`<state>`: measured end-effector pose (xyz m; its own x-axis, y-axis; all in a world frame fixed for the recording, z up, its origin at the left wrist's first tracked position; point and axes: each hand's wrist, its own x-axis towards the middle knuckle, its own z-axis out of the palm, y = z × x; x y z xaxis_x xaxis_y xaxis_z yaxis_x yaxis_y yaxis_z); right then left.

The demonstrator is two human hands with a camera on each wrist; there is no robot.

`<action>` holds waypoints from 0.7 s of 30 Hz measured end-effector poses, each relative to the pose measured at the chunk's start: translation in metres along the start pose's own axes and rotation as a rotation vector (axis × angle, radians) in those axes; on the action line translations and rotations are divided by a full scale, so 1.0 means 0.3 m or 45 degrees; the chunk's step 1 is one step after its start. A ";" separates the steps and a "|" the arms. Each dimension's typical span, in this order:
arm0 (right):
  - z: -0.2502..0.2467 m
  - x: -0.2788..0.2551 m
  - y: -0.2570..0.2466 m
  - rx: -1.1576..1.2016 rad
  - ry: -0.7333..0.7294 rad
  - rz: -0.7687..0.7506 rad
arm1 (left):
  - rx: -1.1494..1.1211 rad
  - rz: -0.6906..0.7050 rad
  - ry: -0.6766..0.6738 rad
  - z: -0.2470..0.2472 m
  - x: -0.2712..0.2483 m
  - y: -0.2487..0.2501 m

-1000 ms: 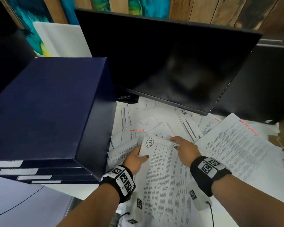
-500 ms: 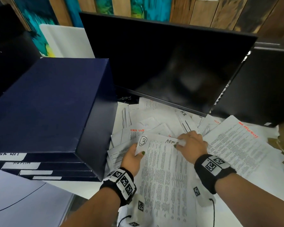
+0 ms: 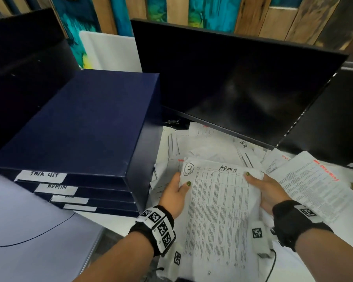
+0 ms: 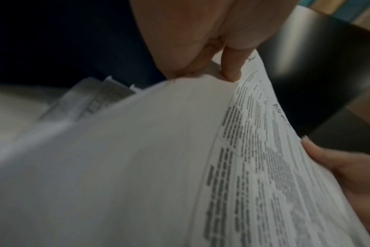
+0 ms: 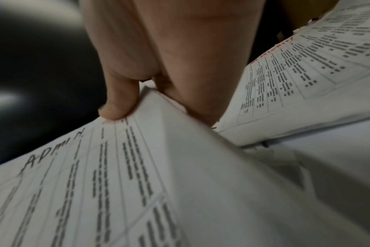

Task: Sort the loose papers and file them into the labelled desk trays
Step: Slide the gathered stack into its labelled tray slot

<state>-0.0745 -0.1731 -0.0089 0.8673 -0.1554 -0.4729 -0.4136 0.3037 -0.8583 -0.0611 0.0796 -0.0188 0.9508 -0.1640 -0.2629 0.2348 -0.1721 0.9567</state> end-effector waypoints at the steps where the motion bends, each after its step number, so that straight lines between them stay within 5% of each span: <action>1: 0.008 -0.011 -0.005 -0.002 0.019 -0.019 | 0.021 0.016 -0.038 -0.010 -0.009 0.000; 7: 0.100 -0.089 -0.050 -0.047 0.097 -0.164 | 0.115 0.240 -0.122 -0.096 -0.139 0.065; 14: 0.281 -0.238 -0.069 -0.060 -0.106 -0.255 | 0.109 0.445 0.053 -0.286 -0.299 0.085; 21: 0.510 -0.322 0.028 -0.014 -0.267 -0.226 | 0.027 0.311 0.306 -0.515 -0.376 0.001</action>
<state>-0.1192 -0.0118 0.0600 0.9645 -0.0066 -0.2640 -0.2517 0.2787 -0.9268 -0.1371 0.2480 0.0305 0.9995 0.0299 0.0130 -0.0075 -0.1767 0.9842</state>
